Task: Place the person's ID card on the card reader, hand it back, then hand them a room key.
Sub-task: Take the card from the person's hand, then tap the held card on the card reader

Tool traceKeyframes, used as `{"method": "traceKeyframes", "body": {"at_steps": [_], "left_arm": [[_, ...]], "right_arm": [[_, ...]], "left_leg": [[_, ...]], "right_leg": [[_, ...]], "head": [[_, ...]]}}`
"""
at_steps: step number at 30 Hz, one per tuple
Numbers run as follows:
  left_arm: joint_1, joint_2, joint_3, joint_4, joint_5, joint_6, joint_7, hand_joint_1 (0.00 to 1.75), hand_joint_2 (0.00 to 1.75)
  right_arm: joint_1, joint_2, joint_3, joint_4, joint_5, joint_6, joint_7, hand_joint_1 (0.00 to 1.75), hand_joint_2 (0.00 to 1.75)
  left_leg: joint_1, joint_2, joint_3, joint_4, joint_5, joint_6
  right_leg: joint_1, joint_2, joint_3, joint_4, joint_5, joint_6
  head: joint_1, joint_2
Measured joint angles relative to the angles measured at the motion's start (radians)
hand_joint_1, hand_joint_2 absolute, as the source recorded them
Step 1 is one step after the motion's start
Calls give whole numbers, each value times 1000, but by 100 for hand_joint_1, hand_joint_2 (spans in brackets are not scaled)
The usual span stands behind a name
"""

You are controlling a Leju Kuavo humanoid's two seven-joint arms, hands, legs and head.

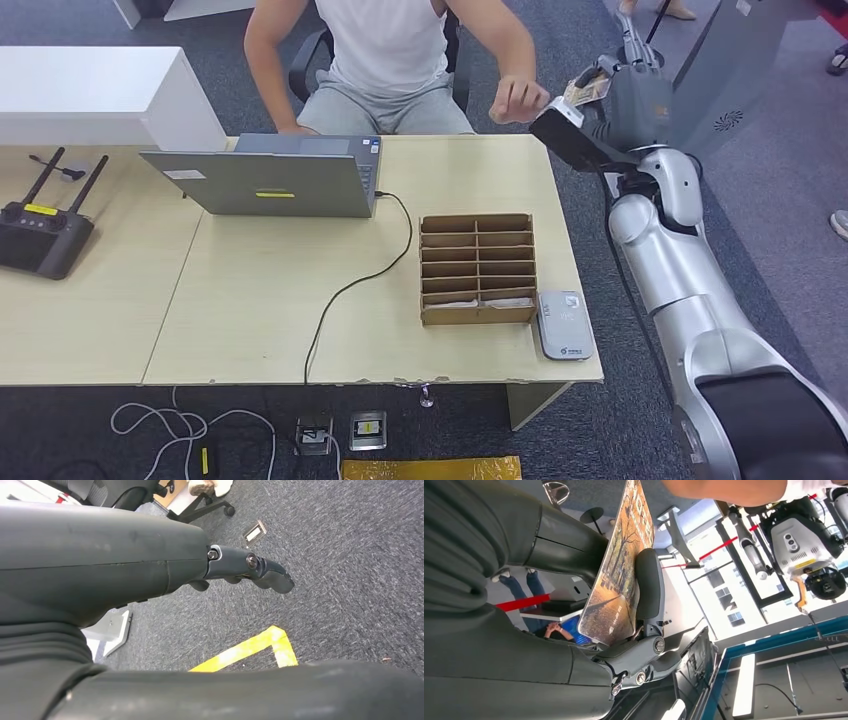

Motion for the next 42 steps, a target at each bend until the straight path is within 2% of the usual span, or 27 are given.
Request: {"method": "traceKeyframes", "body": {"at_steps": [9, 28, 42], "left_arm": [[1, -1, 8, 0, 14, 4, -6, 0, 0], [5, 2, 45, 0, 39, 2, -42, 0, 0], [4, -2, 58, 0, 34, -9, -72, 0, 0]], "right_arm": [[44, -10, 1, 0, -29, 48, 16, 175, 175], [376, -177, -30, -126, -53, 122, 95, 175, 175], [440, -186, -43, -189, 0, 149, 103, 175, 175]], "left_leg": [[0, 1, 1, 0, 0, 0], [0, 3, 1, 0, -1, -1], [0, 3, 1, 0, -1, -1]], "right_leg": [[0, 0, 0, -1, 0, 0], [0, 2, 0, -1, 0, 0], [0, 2, 0, -1, 0, 0]], "head": [[0, 0], [0, 0], [0, 0]]}}
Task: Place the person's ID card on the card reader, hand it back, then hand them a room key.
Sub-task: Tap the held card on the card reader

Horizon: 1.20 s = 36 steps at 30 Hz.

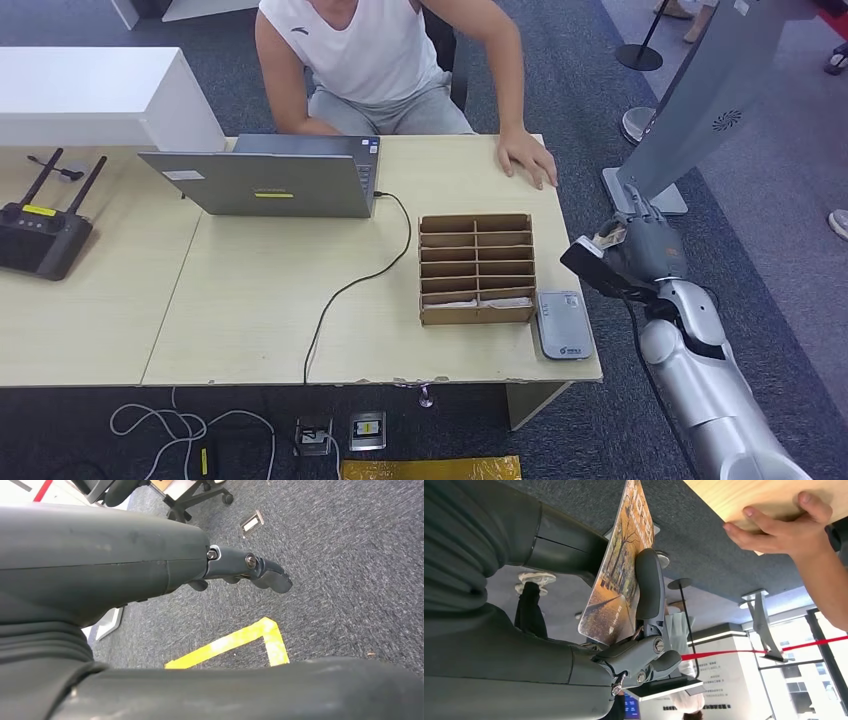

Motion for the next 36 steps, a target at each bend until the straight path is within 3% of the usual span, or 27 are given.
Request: {"method": "traceKeyframes", "body": {"at_steps": [10, 36], "left_arm": [[0, -2, 5, 0, -6, 1, 0, 0, 0], [-1, -2, 6, 0, -23, 0, 22, 0, 0]], "right_arm": [[35, 9, 1, -14, 10, 43, 0, 175, 175], [142, 32, 2, 7, -9, 48, -20, 175, 175]], "left_leg": [[0, 0, 0, 0, 0, 0], [0, 0, 0, 0, 0, 0]], "right_leg": [[0, 0, 0, 0, 0, 0], [0, 0, 0, 0, 0, 0]], "head": [[0, 0], [0, 0]]}}
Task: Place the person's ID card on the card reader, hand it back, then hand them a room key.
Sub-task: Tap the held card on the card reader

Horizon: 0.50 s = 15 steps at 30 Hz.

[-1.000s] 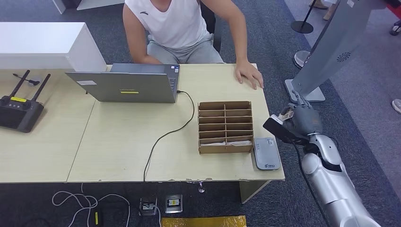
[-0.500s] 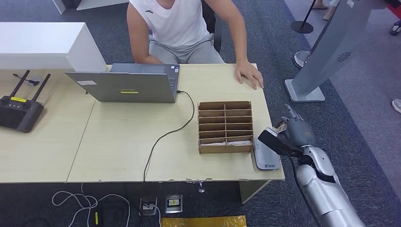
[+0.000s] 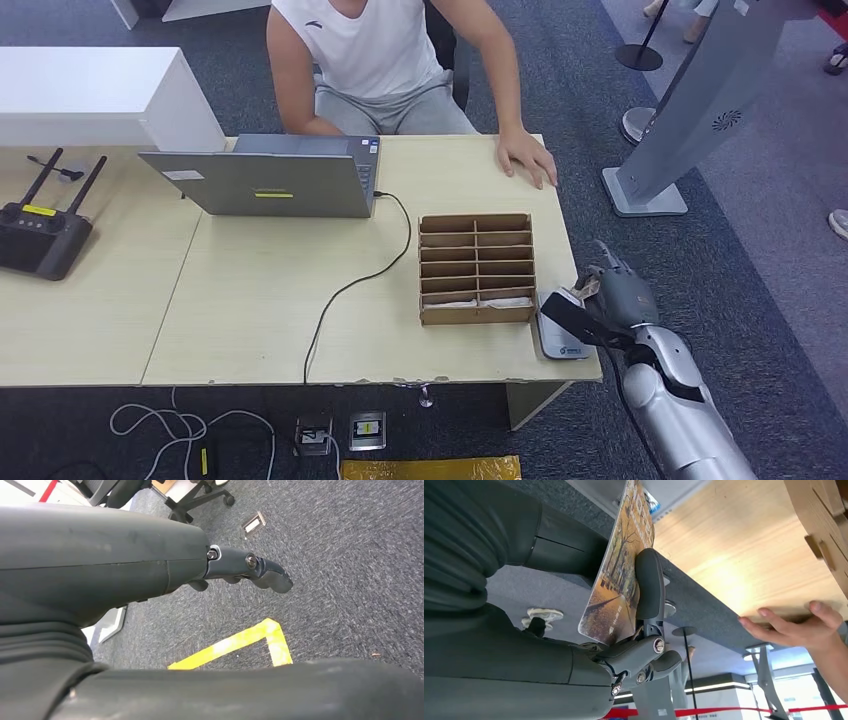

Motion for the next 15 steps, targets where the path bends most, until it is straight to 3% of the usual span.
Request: {"method": "traceKeyframes", "body": {"at_steps": [15], "left_arm": [[-1, 1, 0, 0, 6, -2, 17, 0, 0]], "right_arm": [[17, 15, 0, 73, -34, -33, -23, 175, 175]], "left_leg": [[0, 2, 2, 0, 0, 0]], "right_leg": [[0, 0, 2, 0, 0, 0]], "head": [[0, 0]]}}
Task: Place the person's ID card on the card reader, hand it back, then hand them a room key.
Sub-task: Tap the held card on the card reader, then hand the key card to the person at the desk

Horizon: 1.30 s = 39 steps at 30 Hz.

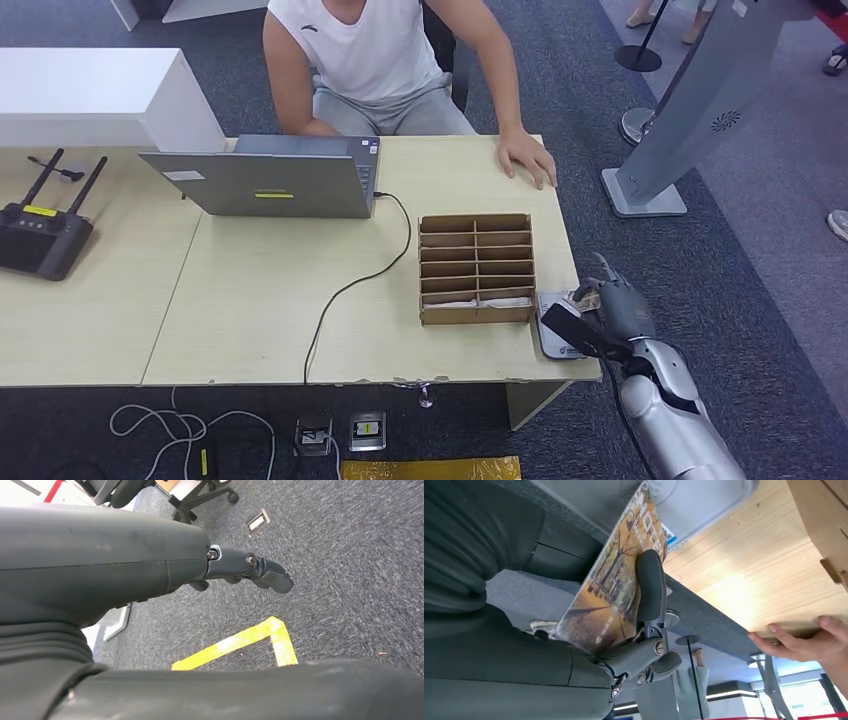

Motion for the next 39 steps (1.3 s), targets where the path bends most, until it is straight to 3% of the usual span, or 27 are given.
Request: {"method": "traceKeyframes", "body": {"at_steps": [30, 39], "left_arm": [[0, 4, 0, 0, -7, -8, 5, 0, 0], [0, 4, 0, 0, -23, -7, -26, 0, 0]], "right_arm": [[-65, 28, -2, 75, -2, 17, -31, 175, 175], [-206, 25, -4, 35, 60, 24, -28, 175, 175]], "left_leg": [[0, 3, 6, 0, 0, 0], [0, 4, 2, 0, 0, 0]], "right_leg": [[0, 5, 5, 0, 1, 0], [0, 5, 1, 1, 2, -1]], "head": [[0, 0], [0, 0]]}}
